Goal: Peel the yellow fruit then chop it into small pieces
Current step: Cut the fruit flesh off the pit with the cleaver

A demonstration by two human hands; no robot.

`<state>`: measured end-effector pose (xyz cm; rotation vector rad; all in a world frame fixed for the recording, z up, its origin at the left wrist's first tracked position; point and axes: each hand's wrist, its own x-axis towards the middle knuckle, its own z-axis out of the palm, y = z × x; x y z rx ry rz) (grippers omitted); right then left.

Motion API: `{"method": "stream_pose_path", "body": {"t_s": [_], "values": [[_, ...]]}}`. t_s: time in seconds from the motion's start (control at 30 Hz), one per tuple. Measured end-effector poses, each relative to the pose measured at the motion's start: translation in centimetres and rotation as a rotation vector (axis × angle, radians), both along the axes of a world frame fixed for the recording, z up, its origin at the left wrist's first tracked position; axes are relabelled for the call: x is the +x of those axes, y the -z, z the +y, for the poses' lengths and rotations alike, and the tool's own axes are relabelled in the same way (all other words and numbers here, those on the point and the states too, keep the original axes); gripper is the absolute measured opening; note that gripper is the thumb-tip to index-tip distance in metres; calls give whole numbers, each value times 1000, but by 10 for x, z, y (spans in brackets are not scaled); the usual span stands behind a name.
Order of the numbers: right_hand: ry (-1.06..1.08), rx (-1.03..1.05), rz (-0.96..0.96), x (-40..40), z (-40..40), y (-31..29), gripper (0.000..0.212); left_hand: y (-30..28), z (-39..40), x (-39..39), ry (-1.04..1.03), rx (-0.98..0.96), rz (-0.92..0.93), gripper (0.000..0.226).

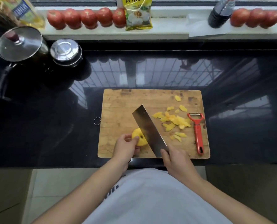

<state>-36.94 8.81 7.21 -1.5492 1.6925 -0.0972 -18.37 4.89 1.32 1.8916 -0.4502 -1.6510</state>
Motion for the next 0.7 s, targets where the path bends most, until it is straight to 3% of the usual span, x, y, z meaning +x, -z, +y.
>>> {"method": "stream_pose_path", "body": {"t_s": [0.7], "values": [[22, 189, 139, 16, -18, -6, 19, -7, -5, -4, -53, 69, 70, 15]]}}
